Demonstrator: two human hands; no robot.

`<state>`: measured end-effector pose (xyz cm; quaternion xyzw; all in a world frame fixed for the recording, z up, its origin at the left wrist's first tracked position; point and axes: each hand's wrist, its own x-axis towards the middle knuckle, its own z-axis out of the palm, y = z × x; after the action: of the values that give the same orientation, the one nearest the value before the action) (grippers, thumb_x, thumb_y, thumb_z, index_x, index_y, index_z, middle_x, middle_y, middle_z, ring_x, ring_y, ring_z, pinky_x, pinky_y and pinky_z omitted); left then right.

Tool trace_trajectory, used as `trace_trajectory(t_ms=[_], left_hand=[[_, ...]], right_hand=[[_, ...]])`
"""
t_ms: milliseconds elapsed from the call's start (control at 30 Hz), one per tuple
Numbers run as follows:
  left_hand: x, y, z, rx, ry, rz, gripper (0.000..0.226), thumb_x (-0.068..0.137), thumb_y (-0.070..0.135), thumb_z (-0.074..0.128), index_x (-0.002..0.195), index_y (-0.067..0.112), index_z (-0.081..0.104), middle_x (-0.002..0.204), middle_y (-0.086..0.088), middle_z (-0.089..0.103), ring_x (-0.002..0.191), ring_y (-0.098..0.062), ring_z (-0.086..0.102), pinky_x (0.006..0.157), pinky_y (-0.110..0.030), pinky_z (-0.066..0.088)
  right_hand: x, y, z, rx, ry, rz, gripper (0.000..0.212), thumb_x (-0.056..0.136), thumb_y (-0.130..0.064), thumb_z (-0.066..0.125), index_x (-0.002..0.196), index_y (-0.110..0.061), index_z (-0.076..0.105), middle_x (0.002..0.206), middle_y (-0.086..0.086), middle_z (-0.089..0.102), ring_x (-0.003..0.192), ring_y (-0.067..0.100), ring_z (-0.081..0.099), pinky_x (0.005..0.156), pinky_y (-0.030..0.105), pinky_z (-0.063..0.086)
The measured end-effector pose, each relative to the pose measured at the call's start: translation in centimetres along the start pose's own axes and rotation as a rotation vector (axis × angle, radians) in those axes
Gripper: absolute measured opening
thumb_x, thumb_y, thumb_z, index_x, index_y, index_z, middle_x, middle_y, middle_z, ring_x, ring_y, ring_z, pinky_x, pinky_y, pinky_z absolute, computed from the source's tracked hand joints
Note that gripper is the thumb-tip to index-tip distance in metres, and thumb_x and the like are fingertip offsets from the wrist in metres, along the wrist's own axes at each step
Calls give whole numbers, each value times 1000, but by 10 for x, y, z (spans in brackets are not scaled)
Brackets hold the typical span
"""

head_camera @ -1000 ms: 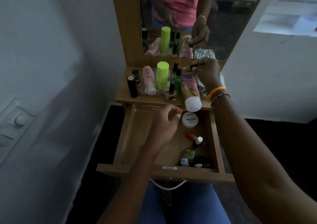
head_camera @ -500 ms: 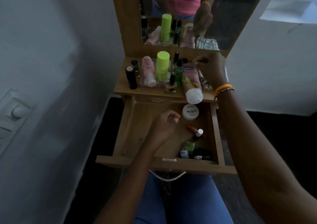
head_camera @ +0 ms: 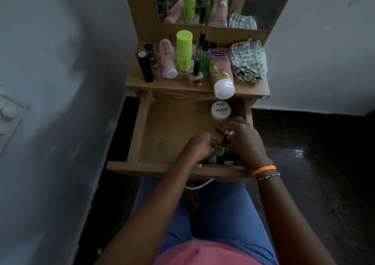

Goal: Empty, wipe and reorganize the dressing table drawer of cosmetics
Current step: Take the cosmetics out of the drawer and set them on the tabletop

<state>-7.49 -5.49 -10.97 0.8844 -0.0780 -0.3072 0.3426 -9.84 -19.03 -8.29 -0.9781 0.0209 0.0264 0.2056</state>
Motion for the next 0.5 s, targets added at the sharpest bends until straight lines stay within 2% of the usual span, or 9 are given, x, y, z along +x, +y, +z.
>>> trace_trajectory(t_ms=[100, 233, 333, 500], left_hand=[[7, 3, 10, 160, -19, 51, 27, 89, 6, 57, 115, 9, 59, 119, -10, 56, 108, -25, 56, 87, -33, 47], [15, 5, 17, 288, 42, 89, 26, 89, 4, 56, 114, 10, 61, 120, -10, 52, 108, -25, 54, 87, -34, 46], [17, 5, 20, 337, 18, 105, 25, 86, 6, 60, 110, 13, 63, 117, -8, 54, 104, -24, 55, 84, -34, 47], [15, 12, 16, 296, -28, 62, 23, 91, 10, 55, 114, 13, 57, 119, -9, 55, 108, -25, 53, 90, -37, 47]], right_hand=[[1, 3, 1, 62, 50, 78, 14, 84, -7, 60, 96, -11, 66, 107, 7, 58, 89, 23, 59, 71, 34, 51], [1, 9, 3, 134, 34, 127, 17, 83, -1, 53, 89, -9, 67, 103, 9, 58, 93, 23, 53, 68, 27, 39], [-1, 11, 6, 148, 34, 136, 21, 84, 0, 51, 92, -9, 67, 106, 11, 58, 105, 25, 46, 74, 24, 33], [-2, 8, 8, 113, 32, 145, 23, 88, 1, 47, 98, -8, 66, 111, 11, 57, 108, 26, 38, 78, 24, 33]])
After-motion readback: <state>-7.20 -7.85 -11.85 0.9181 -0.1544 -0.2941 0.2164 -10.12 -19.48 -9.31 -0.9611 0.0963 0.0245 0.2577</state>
